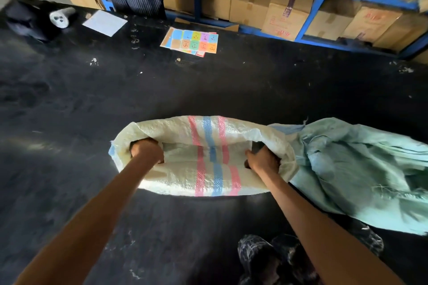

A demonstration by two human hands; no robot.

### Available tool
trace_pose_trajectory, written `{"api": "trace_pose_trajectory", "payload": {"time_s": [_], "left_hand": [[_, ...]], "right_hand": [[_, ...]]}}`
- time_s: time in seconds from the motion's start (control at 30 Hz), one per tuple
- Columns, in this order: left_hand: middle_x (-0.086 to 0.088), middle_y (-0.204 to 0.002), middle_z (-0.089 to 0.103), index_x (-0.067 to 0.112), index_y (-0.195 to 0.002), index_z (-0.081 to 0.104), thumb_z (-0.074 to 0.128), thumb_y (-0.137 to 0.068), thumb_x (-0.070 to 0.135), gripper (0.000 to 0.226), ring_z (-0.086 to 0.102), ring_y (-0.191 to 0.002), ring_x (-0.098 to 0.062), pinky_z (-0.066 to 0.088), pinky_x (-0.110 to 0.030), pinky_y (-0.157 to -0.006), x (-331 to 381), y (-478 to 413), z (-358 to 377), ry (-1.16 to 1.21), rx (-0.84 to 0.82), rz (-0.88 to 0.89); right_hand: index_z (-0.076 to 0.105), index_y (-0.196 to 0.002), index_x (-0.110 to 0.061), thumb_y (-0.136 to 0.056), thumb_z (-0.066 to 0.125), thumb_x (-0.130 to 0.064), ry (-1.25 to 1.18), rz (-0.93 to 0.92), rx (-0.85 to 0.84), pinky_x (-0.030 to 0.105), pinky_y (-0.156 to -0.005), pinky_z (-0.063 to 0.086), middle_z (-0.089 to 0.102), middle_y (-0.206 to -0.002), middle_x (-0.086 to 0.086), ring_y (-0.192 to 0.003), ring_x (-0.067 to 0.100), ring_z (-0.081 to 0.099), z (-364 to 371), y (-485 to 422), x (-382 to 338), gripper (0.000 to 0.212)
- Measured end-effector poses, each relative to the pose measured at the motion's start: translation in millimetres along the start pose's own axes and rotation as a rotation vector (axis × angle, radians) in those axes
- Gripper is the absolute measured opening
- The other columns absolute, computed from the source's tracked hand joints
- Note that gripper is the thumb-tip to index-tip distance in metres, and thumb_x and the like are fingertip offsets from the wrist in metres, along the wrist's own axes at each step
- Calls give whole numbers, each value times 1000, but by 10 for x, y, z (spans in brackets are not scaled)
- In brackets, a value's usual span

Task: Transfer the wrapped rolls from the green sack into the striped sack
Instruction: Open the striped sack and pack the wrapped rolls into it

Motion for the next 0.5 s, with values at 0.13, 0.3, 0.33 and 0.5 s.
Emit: {"api": "trace_pose_trajectory", "payload": {"time_s": [0.13, 0.3, 0.33, 0.5], "left_hand": [[-7, -106, 69, 11, -116, 68, 62, -89, 40, 39, 66, -104, -27, 49, -34, -79, 23, 233, 170, 268, 209, -7], [-14, -104, 71, 9, -110, 70, 57, -92, 42, 40, 66, -93, -34, 54, -41, -86, 18, 381, 205, 609, 312, -57], [-16, -117, 69, 9, -120, 66, 57, -93, 45, 46, 64, -107, -37, 52, -44, -94, 41, 383, 191, 633, 274, -61], [-10, -125, 63, 10, -128, 61, 62, -88, 60, 64, 58, -120, -30, 45, -38, -101, -69, 331, 58, 477, 32, -71]], "right_hand": [[45, -142, -4, -89, 69, -43, 62, -45, -29, 43, -113, 39, 55, -141, 15, -132, 36, 50, -14, -18, 68, 70], [64, -111, -7, -92, 60, -48, 72, -112, -80, 36, -94, 50, 70, -108, 10, -109, 33, 65, 81, 81, 63, 45], [66, -109, -8, -91, 58, -49, 75, -125, -86, 36, -93, 51, 71, -107, 9, -109, 32, 65, 73, 118, 38, 45], [57, -132, -10, -93, 58, -49, 217, -134, -160, 36, -98, 44, 63, -127, 10, -123, 32, 57, -88, 176, -95, 55]]}}
Point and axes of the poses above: each hand's wrist, its own y-axis away from the middle knuckle, its own z-axis out of the palm, x = y × z, the point moved 7 cm from there along -y, towards the middle knuckle
